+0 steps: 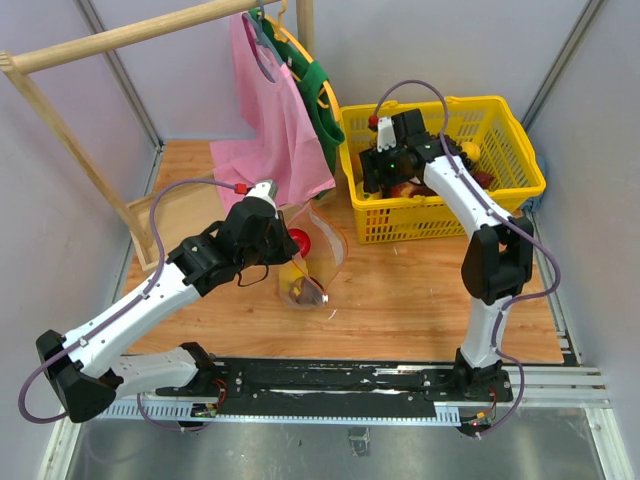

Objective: Place the food in the zip-top bag and seal the zipper
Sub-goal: Pick up the fake fruit from the bin.

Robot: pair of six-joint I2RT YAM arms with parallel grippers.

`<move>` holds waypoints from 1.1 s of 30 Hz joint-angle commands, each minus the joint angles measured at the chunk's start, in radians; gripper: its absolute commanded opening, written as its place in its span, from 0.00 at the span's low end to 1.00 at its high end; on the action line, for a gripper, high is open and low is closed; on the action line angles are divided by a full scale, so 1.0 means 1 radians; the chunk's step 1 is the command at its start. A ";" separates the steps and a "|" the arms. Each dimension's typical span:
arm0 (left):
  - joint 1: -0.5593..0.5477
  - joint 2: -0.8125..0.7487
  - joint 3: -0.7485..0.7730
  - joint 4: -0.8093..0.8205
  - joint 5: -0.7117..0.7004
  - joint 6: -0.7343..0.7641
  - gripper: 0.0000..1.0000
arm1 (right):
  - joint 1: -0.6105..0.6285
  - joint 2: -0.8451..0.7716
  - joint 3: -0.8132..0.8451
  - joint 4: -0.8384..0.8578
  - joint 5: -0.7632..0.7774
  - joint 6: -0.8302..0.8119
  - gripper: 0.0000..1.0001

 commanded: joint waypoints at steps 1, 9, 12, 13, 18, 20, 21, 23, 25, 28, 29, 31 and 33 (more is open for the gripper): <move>0.003 0.003 -0.007 0.042 -0.004 0.014 0.00 | -0.011 0.064 0.046 -0.058 -0.078 -0.024 0.75; 0.003 0.008 -0.009 0.048 0.004 0.017 0.00 | -0.012 0.165 0.044 -0.061 -0.098 -0.069 0.84; 0.003 0.009 -0.011 0.050 0.004 0.019 0.00 | -0.014 0.205 0.051 -0.073 -0.081 -0.073 0.85; 0.003 0.010 -0.011 0.051 0.004 0.019 0.00 | -0.013 0.215 0.052 -0.078 -0.075 -0.073 0.85; 0.003 0.014 -0.017 0.052 0.007 0.018 0.00 | -0.014 0.250 0.048 -0.078 -0.089 -0.088 0.92; 0.003 0.013 -0.019 0.054 0.006 0.017 0.00 | -0.014 0.260 0.051 -0.077 -0.103 -0.100 0.93; 0.003 0.012 -0.019 0.054 0.007 0.016 0.00 | -0.014 0.263 0.050 -0.073 -0.103 -0.104 0.93; 0.002 0.012 -0.020 0.056 0.006 0.016 0.00 | -0.013 0.263 0.046 -0.065 -0.092 -0.110 0.93; 0.003 0.009 -0.022 0.057 0.004 0.014 0.00 | -0.014 0.256 0.046 -0.070 -0.064 -0.110 0.90; 0.003 0.004 -0.027 0.057 0.002 0.011 0.00 | -0.013 0.212 0.040 -0.076 -0.040 -0.102 0.81; 0.003 0.003 -0.029 0.057 0.002 0.011 0.00 | -0.014 0.190 0.030 -0.073 -0.037 -0.100 0.77; 0.003 0.000 -0.029 0.057 0.001 0.010 0.00 | -0.013 0.141 0.013 -0.062 -0.034 -0.097 0.72; 0.003 -0.002 -0.029 0.057 -0.002 0.010 0.00 | -0.014 0.087 -0.001 -0.057 -0.032 -0.093 0.68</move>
